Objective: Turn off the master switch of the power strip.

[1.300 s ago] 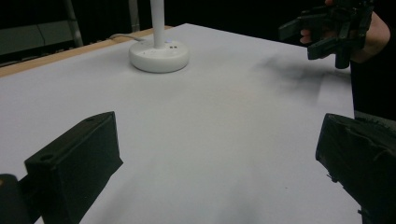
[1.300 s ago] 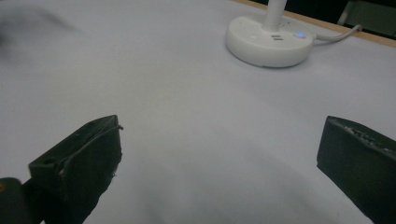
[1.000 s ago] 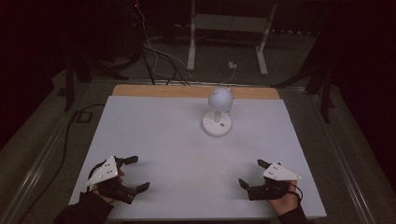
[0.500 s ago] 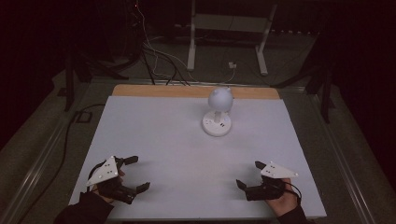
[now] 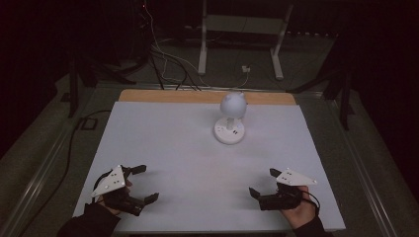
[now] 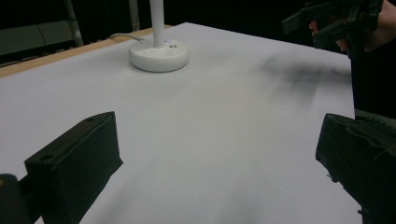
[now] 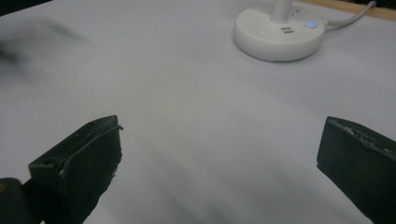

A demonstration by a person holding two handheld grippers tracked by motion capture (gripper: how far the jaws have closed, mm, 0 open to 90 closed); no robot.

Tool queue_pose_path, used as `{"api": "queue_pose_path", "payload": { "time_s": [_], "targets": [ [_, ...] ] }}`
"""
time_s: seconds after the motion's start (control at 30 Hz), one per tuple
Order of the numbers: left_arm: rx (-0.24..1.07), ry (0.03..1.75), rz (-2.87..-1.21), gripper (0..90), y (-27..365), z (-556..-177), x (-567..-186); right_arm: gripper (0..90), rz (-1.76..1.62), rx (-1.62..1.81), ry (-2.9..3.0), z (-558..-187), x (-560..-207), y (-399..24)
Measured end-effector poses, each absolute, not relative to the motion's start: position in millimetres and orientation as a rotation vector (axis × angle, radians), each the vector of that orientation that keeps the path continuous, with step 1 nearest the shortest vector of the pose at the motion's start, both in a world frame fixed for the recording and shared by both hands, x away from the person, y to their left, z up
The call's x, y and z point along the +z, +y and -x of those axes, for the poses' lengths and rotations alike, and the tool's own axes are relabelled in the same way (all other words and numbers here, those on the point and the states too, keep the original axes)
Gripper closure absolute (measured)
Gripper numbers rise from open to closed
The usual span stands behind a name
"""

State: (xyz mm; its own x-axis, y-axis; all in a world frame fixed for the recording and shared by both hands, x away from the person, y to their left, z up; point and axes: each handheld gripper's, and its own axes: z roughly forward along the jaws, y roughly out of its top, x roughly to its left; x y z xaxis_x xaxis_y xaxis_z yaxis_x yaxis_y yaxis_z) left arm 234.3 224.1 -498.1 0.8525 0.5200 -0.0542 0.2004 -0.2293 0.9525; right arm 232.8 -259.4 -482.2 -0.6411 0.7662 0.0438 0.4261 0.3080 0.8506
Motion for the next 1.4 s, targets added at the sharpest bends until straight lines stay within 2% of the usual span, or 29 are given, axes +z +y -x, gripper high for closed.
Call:
{"api": "queue_pose_path", "payload": {
  "time_s": [0.67, 1.4],
  "targets": [
    [0.325, 0.548, -1.805, 0.4, 224.8, -234.4, -498.2, 0.0, -1.048, 1.297, 2.131, -250.9, -457.1, -256.7],
    [0.319, 0.550, -1.802, 0.4, 225.0, -234.4, -497.9, 0.0, -1.035, 1.311, 2.113, -278.0, -447.9, -250.8]
  ]
}}
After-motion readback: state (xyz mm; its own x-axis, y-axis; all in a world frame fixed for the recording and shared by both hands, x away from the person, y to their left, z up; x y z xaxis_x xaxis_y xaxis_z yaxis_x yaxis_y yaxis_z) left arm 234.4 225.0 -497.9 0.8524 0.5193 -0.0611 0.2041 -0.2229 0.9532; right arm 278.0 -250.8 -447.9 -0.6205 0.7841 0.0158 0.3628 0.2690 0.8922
